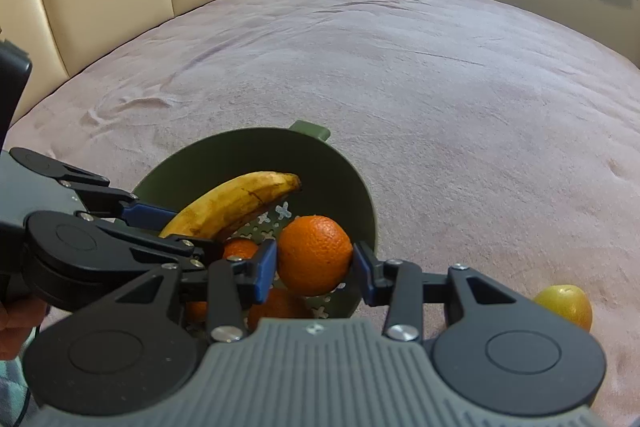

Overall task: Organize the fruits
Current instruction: 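Lower the banana into the colander with the left tool while the right tool releases the mandarin, then move both open tools back to the two pears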

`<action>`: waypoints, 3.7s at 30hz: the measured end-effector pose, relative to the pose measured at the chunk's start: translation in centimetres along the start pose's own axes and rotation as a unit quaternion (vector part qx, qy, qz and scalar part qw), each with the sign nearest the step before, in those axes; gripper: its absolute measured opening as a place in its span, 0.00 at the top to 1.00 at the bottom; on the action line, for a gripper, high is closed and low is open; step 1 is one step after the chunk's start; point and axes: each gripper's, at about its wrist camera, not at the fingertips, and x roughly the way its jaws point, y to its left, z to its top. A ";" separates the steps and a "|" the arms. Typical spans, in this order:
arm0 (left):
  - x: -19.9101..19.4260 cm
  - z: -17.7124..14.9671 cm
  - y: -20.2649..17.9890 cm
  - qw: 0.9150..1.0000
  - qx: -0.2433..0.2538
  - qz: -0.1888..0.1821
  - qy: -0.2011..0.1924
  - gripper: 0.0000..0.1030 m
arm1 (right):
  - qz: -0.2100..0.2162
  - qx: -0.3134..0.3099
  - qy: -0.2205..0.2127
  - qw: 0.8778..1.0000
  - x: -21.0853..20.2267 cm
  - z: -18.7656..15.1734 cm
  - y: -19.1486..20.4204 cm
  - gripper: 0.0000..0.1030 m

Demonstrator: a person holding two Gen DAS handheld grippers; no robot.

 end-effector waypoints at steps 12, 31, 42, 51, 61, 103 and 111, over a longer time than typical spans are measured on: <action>0.5 0.1 3.1 0.992 -0.106 -0.057 0.027 0.51 | 0.006 -0.008 0.014 1.000 0.6 -0.3 0.2 0.62; -0.8 -0.1 5.7 0.978 -0.180 -0.105 0.011 0.65 | 0.001 -0.031 0.031 0.999 2.3 0.0 1.4 0.62; -0.6 -0.1 5.8 0.978 -0.179 -0.105 0.029 0.64 | 0.001 -0.052 0.038 0.998 3.6 0.1 2.1 0.61; -0.9 0.0 5.1 0.982 -0.167 -0.085 0.025 0.59 | -0.001 -0.047 0.035 0.998 2.8 0.0 1.8 0.62; -2.7 0.5 2.6 0.992 -0.113 -0.048 -0.011 0.51 | -0.001 -0.044 0.011 0.999 -0.4 0.2 1.3 0.56; -2.5 -0.3 -14.8 0.976 0.134 -0.160 -0.063 0.43 | -0.135 0.162 0.033 0.977 -8.4 -8.3 -14.7 0.50; -0.8 0.0 -16.0 0.977 0.133 -0.151 -0.068 0.43 | -0.113 0.174 0.014 0.978 -7.7 -7.9 -15.6 0.51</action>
